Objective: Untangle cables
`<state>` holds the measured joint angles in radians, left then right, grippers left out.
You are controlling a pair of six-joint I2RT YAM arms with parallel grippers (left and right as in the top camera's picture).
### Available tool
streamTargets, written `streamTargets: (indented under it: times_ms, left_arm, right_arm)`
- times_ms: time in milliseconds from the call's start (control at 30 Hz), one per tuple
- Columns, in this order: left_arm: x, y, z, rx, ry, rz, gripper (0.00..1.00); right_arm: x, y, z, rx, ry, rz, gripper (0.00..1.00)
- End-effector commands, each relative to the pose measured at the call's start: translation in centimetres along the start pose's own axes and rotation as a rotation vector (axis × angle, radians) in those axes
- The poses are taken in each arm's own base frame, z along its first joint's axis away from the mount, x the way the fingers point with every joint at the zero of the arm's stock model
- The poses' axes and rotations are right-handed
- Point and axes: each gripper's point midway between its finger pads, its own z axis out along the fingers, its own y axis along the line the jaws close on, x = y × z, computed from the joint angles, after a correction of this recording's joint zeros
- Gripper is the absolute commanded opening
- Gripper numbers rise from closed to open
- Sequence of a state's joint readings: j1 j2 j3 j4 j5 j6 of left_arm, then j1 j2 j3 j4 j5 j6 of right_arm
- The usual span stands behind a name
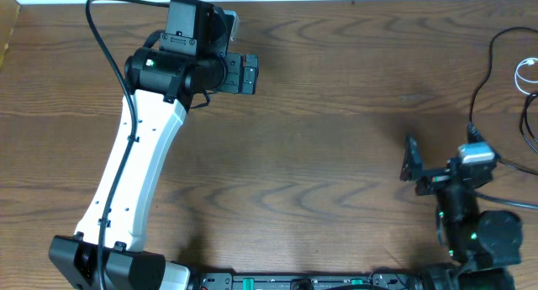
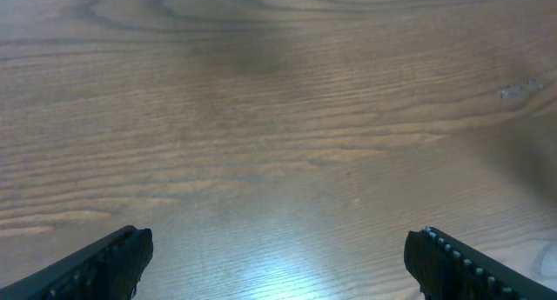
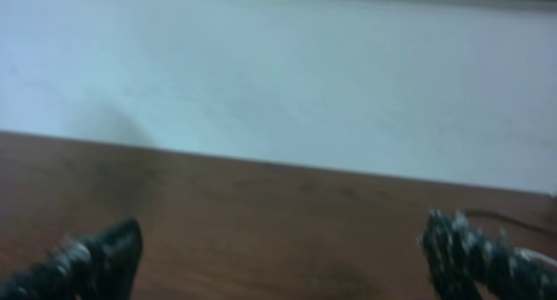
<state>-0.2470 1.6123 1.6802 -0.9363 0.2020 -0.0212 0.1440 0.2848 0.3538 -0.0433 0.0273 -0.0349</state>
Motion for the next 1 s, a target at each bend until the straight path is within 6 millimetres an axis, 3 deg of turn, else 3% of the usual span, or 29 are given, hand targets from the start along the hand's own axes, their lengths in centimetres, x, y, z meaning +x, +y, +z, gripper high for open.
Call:
streamTargets:
  times_ms: [0,333,500,633,967]
  left_arm:
    - [-0.3,0.2,-0.1,-0.012,-0.006,0.014,0.98]
    - [-0.3,0.2,-0.1,-0.012,-0.006,0.014,0.98]
    - [-0.3,0.2,-0.1,-0.012,-0.006,0.014,0.98]
    - [-0.3,0.2,-0.1,-0.012,-0.006,0.014,0.98]
    - [-0.3,0.2,-0.1,-0.012,-0.006,0.014,0.98]
  right_arm:
    - [1.5,0.0,-0.4,0.013,-0.046,-0.001,0.99]
    - [6.3,-0.7,-0.9,0.062,-0.107,0.004,0.99]
    - [8.2,-1.1,-0.9,0.089,-0.029,-0.001,0.99]
    - [11.3,-0.8,-1.0,0.069,0.098,-0.011,0.99]
    - [11.2,-0.7,-1.0,0.061,0.093,-0.010,0.99]
